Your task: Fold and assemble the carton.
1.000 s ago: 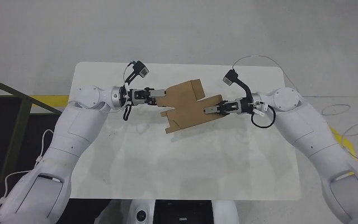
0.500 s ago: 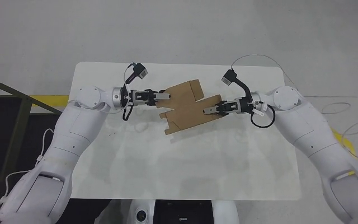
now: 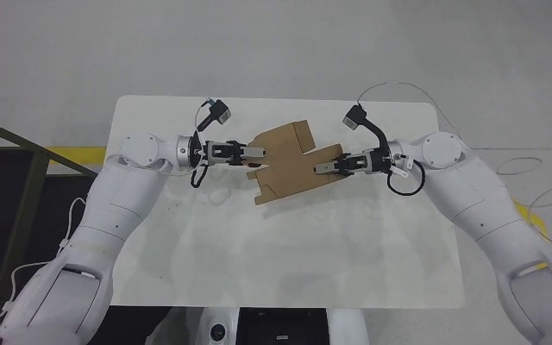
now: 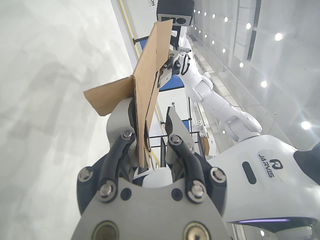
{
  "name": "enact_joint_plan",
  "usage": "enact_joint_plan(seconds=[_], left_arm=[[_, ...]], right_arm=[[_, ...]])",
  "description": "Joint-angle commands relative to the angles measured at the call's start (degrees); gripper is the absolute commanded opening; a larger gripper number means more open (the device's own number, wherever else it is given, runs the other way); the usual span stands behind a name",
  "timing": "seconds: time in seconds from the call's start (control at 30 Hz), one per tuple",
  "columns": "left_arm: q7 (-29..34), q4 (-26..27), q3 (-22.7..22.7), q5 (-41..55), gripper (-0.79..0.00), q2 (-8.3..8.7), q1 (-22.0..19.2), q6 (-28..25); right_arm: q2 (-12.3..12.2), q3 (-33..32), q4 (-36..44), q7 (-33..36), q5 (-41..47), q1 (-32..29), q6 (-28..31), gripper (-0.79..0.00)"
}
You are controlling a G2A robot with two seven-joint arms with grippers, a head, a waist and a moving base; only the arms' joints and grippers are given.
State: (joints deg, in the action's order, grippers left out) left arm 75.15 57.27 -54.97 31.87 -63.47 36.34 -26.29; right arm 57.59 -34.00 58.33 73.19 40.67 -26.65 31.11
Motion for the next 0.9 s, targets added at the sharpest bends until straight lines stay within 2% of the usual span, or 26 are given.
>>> enact_joint_plan(seconds=[0.0,0.13,0.27,0.4,0.43,0.53,0.6,0.63,0.87], left_arm=[[-0.02,-0.09,-0.09,-0.06,-0.514,-0.03,0.00,0.05],[0.06,-0.14,-0.21,0.10,-0.566,-0.14,0.04,0.36],[0.18,-0.40,-0.20,0.33,-0.696,-0.28,0.16,0.55],[0.24,-0.83,-0.21,0.54,-0.751,-0.43,0.28,0.65],[0.31,-0.92,-0.22,0.59,-0.785,-0.46,0.28,0.71],[0.42,-1.04,-0.37,0.75,-0.785,-0.54,0.18,0.73],[0.55,-1.07,-0.55,0.92,-0.785,-0.58,0.12,0.66],[0.60,-1.07,-0.66,1.00,-0.785,-0.59,0.09,0.62],[1.01,-0.48,-2.06,1.01,-0.785,-0.35,0.26,-0.98]], right_arm=[[-0.01,-0.05,-0.10,-0.01,0.03,0.00,0.01,-0.785],[-0.03,-0.10,-0.09,-0.01,0.00,-0.05,0.01,-0.785],[-0.06,-0.15,-0.13,-0.08,-0.03,-0.14,0.08,-0.785],[-0.07,-0.10,-0.09,-0.01,-0.12,-0.25,0.01,-0.785],[-0.07,-0.10,-0.09,-0.02,-0.13,-0.26,0.01,-0.785],[-0.08,-0.08,-0.01,0.01,-0.16,-0.28,-0.02,-0.785],[-0.12,-0.07,-0.21,-0.04,-0.50,-0.25,0.04,-0.317],[-0.17,-0.20,-0.65,-0.24,-0.53,-0.27,0.24,0.000],[-0.68,-1.00,-2.38,-0.80,-1.10,-0.56,0.80,0.000]])
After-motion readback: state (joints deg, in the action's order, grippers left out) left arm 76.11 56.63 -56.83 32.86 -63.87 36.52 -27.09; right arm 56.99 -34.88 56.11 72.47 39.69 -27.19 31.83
